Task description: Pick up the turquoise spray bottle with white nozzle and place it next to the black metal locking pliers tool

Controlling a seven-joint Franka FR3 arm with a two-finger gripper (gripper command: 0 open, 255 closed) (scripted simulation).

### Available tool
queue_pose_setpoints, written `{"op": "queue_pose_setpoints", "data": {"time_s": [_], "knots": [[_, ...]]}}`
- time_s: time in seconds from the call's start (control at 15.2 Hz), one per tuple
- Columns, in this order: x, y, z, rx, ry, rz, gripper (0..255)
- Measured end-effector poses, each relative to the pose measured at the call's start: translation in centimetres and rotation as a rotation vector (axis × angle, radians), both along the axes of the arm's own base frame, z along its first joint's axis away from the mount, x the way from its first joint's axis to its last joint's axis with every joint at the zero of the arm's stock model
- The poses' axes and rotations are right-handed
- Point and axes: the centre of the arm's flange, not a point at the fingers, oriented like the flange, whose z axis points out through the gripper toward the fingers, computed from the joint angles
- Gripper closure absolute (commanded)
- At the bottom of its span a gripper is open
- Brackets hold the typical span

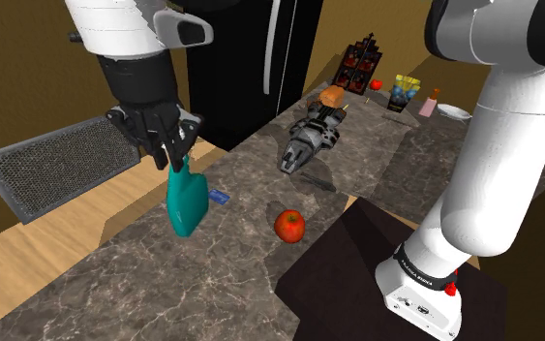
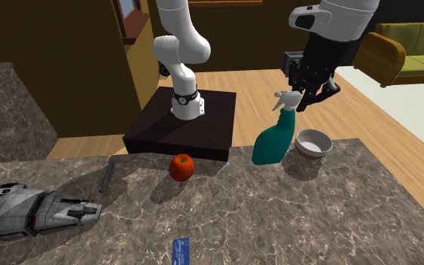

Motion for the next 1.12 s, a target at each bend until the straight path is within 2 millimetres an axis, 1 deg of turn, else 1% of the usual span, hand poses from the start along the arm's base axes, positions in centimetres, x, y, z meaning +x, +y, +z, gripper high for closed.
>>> {"op": "queue_pose_setpoints", "data": {"time_s": [0.92, 1.06, 1.12], "knots": [[0.0, 0.1, 7.3, 0.0, 0.0, 0.0, 255], [-0.1, -1.5, 7.5, -0.001, 0.0, 0.0, 255], [-0.2, -2.8, 7.7, -0.001, -0.001, -0.001, 255]]}}
